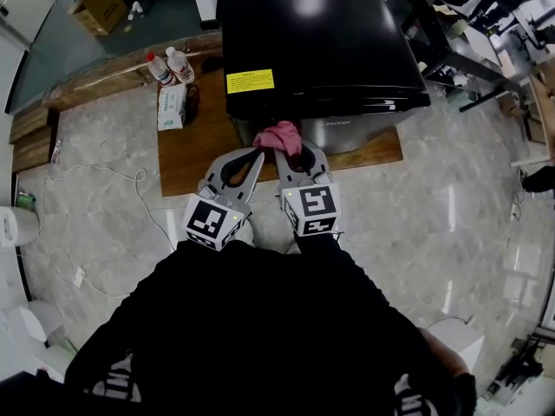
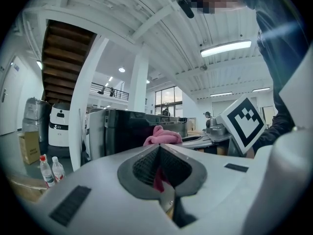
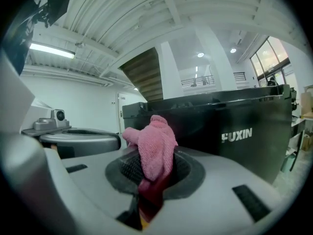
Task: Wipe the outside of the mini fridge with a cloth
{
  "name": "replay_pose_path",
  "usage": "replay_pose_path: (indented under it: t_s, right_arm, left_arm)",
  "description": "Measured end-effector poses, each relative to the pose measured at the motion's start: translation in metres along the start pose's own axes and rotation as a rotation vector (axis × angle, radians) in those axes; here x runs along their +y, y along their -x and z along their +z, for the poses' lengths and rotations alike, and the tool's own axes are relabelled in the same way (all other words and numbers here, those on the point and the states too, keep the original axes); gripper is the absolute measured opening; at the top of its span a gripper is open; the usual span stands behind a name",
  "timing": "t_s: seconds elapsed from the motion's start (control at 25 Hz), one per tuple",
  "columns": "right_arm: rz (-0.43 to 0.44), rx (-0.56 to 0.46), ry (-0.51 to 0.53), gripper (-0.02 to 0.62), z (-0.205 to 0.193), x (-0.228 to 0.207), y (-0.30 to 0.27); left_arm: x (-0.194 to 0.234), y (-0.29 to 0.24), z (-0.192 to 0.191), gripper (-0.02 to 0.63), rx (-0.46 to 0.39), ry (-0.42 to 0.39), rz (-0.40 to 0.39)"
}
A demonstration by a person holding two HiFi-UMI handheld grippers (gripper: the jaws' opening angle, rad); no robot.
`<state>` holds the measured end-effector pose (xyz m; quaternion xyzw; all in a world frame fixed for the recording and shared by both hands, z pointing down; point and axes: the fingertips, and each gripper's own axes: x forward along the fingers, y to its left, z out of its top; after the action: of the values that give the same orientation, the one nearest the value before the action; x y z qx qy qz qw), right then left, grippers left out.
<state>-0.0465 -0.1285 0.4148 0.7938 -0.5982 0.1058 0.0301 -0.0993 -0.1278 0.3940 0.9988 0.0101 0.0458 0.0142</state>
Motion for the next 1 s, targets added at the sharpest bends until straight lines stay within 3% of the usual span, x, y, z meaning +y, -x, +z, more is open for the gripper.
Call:
replay_pose_path:
  t_s: [0.68,1.0]
  right_arm:
    - [-0.116,0.007,-0.025,0.081,-0.002,-0.119,0.056]
    - [-0.203,-0.006,-0.041,0.073,-0.004,-0.201,0.090]
  left_arm:
    - [-0.077,-0.096,0.006,0.006,-0.006,-0.002,-0.096]
    - [-0.112,-0.136,0.008,0.006,-0.008,-0.005,-0.109]
